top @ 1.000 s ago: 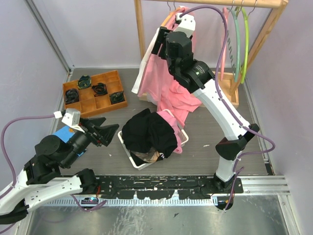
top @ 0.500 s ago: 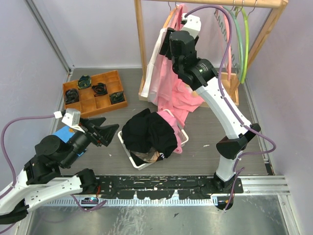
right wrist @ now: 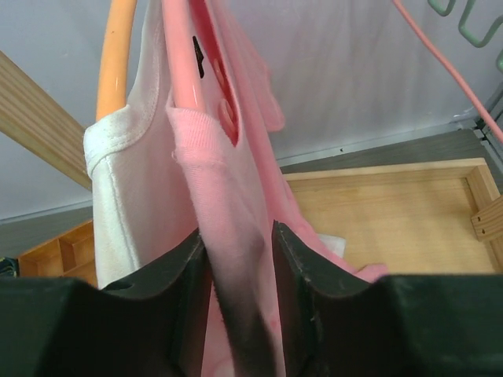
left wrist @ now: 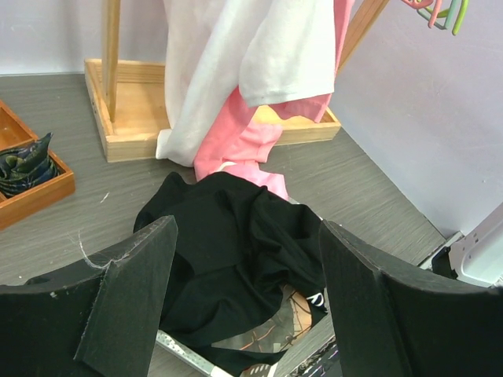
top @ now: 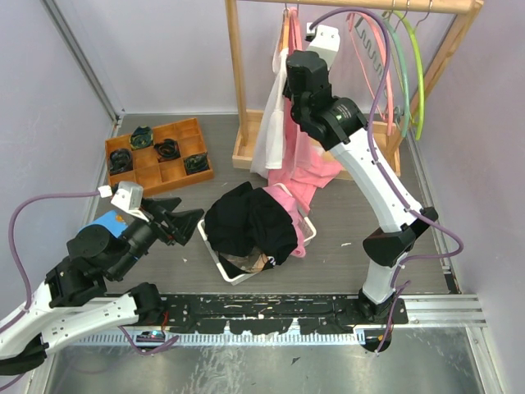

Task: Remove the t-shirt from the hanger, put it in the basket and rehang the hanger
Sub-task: Pick up the hanger from the clothesline.

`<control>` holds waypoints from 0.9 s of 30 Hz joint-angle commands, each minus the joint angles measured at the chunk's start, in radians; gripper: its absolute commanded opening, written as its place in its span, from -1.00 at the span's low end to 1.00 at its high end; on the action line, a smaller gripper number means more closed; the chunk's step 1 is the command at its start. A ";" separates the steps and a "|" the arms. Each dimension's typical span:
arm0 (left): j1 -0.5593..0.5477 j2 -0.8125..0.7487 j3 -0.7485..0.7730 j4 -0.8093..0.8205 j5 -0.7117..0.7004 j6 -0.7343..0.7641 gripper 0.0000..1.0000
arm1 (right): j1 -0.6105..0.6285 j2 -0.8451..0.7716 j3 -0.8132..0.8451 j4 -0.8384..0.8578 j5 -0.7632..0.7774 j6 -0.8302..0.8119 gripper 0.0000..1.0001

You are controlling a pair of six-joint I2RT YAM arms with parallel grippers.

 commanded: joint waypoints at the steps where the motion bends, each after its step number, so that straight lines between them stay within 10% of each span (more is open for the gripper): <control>1: 0.000 0.010 -0.011 0.043 -0.005 0.002 0.60 | -0.004 -0.009 0.062 0.001 0.060 -0.049 -0.27; 13: 0.000 0.015 -0.009 0.050 -0.002 -0.001 0.60 | -0.007 0.012 0.117 0.001 0.083 -0.125 -0.91; 27: 0.000 0.086 0.029 0.090 0.016 0.014 0.60 | -0.009 -0.132 0.042 0.113 0.063 -0.248 -0.99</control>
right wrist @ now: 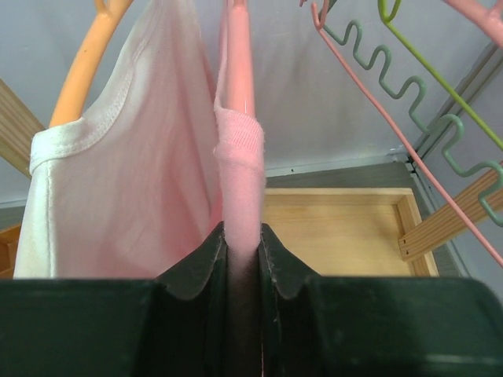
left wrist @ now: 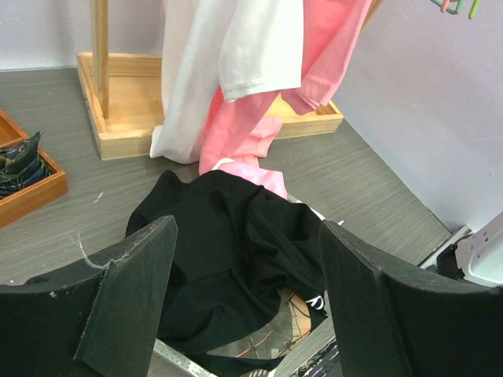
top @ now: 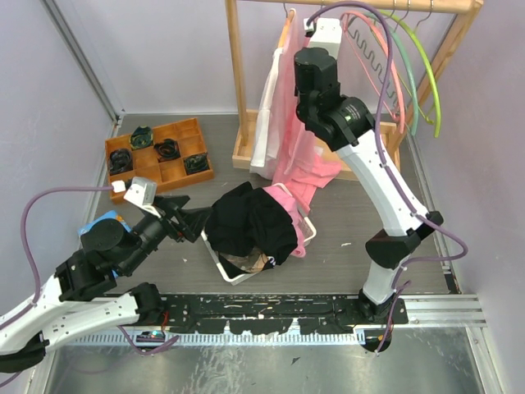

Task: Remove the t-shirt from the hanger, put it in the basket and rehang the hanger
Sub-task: Pick up the hanger from the clothesline.

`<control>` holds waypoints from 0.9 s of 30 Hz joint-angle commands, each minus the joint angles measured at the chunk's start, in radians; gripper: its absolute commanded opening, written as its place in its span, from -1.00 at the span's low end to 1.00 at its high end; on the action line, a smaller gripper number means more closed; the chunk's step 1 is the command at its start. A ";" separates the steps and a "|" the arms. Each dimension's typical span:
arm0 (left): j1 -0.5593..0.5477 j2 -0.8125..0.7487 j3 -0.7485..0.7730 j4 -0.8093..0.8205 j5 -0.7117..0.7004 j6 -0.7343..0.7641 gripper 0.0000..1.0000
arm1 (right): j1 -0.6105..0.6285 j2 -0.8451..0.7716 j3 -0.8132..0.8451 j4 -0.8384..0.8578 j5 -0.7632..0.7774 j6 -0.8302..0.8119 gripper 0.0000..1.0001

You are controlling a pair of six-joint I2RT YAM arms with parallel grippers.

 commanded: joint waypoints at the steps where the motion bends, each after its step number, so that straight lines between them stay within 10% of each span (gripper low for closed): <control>1: 0.000 0.030 0.029 0.057 0.008 0.014 0.60 | -0.008 -0.137 -0.016 0.148 0.002 -0.067 -0.99; 27: 0.000 0.132 0.117 0.124 0.019 0.077 0.62 | -0.007 -0.444 -0.351 0.186 -0.065 -0.128 -0.99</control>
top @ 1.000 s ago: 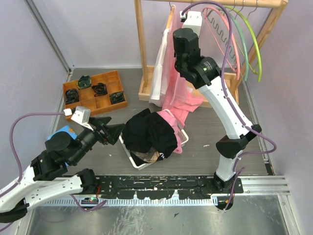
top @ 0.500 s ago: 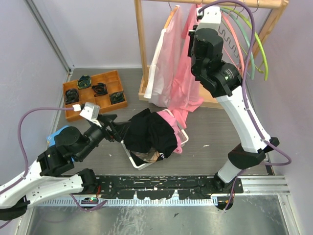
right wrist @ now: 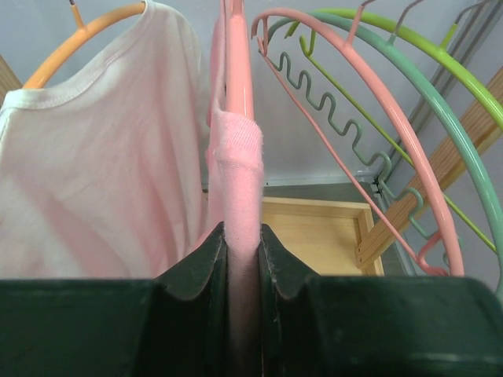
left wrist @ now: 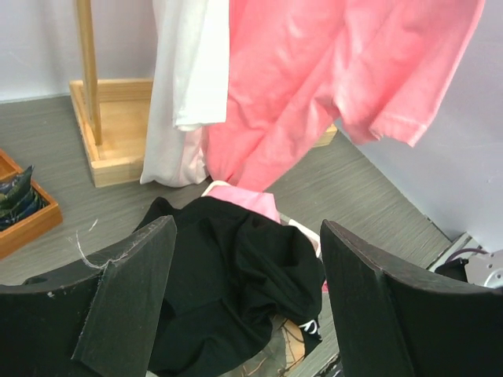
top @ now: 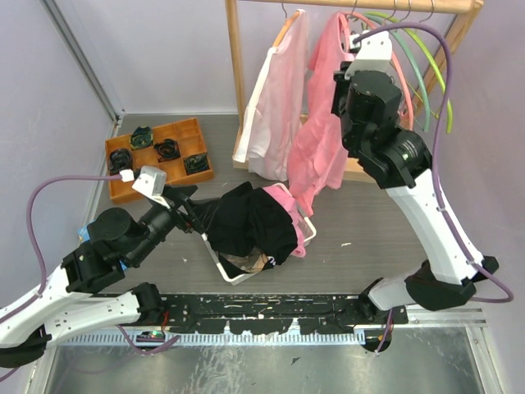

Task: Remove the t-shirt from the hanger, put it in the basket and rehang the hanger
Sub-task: Pick up the hanger from the clothesline.

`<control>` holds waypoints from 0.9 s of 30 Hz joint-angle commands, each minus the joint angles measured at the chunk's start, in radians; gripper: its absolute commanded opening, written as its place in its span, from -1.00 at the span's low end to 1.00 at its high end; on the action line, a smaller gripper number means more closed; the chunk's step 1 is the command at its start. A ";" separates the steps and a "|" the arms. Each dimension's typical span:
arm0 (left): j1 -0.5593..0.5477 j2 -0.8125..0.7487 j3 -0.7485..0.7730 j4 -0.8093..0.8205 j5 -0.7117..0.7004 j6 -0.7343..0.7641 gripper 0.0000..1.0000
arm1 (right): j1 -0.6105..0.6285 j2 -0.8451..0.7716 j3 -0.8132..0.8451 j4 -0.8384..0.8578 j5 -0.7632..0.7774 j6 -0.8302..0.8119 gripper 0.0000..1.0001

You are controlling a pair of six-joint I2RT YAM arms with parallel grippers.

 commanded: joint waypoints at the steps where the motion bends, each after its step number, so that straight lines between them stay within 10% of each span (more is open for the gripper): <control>1: 0.000 0.012 0.058 0.058 -0.001 0.039 0.63 | -0.002 -0.105 -0.082 0.098 -0.019 0.016 -0.99; 27: 0.000 0.562 0.501 0.187 0.175 0.128 0.73 | 0.006 -0.706 -0.696 0.219 -0.363 0.062 -0.99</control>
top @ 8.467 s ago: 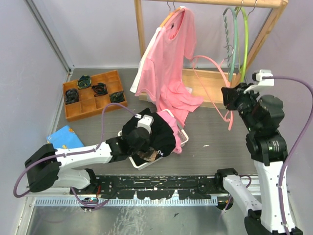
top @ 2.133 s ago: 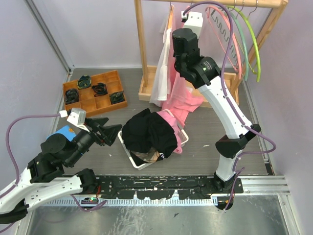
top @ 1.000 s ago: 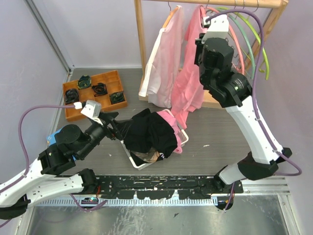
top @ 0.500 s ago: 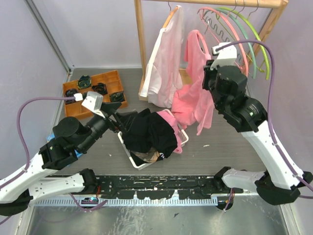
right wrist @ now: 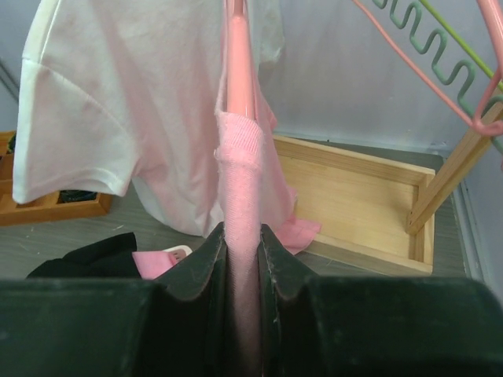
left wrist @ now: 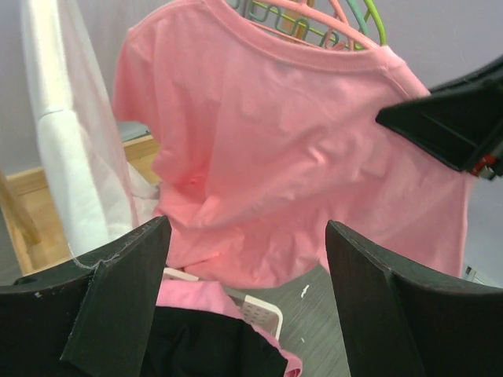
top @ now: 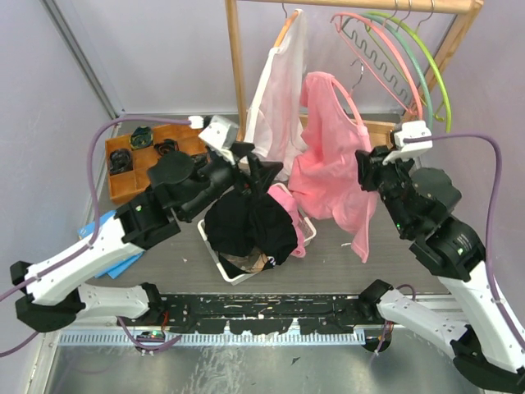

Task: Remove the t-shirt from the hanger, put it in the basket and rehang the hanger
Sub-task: Pick up the hanger from the clothesline.

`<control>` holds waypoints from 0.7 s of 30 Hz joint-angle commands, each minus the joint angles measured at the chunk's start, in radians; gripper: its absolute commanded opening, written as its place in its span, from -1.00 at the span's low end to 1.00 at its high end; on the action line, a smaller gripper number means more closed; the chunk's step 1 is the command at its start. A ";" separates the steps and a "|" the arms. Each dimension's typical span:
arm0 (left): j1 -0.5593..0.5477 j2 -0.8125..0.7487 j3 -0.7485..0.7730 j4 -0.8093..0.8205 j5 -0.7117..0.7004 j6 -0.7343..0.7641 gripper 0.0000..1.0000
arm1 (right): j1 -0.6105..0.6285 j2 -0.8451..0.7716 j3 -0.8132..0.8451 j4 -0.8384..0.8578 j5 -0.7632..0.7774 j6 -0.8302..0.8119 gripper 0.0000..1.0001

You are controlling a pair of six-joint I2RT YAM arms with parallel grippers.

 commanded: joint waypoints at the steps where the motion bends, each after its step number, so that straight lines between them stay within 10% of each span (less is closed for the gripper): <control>1: -0.001 0.090 0.106 0.046 0.029 0.015 0.73 | 0.006 -0.097 -0.047 0.180 -0.074 0.001 -0.99; 21: 0.069 0.584 0.613 -0.016 0.024 0.020 0.73 | 0.000 -0.248 -0.156 0.155 -0.042 -0.025 -0.99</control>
